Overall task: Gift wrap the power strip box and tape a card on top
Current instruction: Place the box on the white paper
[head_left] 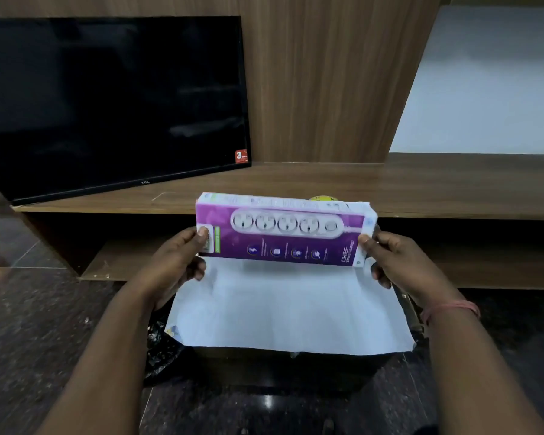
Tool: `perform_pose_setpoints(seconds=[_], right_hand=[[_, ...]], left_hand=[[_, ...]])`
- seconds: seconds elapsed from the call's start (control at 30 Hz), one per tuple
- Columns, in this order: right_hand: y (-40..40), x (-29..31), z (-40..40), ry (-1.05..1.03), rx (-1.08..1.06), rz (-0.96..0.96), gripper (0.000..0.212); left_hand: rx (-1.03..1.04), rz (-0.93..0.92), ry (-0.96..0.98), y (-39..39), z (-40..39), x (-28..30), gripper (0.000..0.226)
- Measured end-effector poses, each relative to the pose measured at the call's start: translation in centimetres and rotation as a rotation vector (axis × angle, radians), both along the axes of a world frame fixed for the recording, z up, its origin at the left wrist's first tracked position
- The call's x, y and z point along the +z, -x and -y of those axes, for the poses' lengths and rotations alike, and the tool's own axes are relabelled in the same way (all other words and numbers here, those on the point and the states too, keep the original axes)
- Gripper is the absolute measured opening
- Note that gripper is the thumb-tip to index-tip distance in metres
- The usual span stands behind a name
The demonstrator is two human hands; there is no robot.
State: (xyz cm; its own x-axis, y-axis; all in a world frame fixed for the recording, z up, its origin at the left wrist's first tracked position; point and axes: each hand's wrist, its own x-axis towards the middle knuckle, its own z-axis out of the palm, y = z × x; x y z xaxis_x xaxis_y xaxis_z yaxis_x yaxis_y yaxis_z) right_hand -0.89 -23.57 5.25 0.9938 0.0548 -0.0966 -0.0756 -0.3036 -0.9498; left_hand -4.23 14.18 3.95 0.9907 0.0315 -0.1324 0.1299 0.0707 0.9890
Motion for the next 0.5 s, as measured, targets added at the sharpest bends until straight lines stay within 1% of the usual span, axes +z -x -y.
perform_pose_setpoints(seconds=[0.03, 0.07, 0.13, 0.23, 0.3, 0.4, 0.5], right_hand=[[-0.3, -0.4, -0.1, 0.052, -0.038, 0.017, 0.039], [-0.5, -0.7, -0.3, 0.081, -0.069, 0.026, 0.048], [-0.9, -1.2, -0.8, 0.119, -0.130, 0.047, 0.056], [-1.2, -1.9, -1.1, 0.144, -0.213, 0.032, 0.053], [-1.2, -2.0, -1.0, 0.177, -0.218, 0.023, 0.054], [-1.1, -2.0, -0.7, 0.192, -0.216, 0.021, 0.060], [-1.0, -1.9, -0.6, 0.178, -0.217, 0.007, 0.057]], left_hand=[[0.030, 0.001, -0.081, -0.2, 0.0, -0.3, 0.041], [0.055, -0.004, -0.136, -0.4, 0.1, -0.6, 0.035], [0.066, -0.049, -0.206, -0.6, 0.6, -1.2, 0.033], [0.052, -0.160, -0.267, -0.3, 1.4, -1.5, 0.040], [0.043, -0.196, -0.290, -0.2, 1.5, -1.9, 0.044], [0.054, -0.211, -0.311, -0.4, 1.4, -2.3, 0.046], [0.044, -0.203, -0.315, -0.4, 1.6, -2.2, 0.042]])
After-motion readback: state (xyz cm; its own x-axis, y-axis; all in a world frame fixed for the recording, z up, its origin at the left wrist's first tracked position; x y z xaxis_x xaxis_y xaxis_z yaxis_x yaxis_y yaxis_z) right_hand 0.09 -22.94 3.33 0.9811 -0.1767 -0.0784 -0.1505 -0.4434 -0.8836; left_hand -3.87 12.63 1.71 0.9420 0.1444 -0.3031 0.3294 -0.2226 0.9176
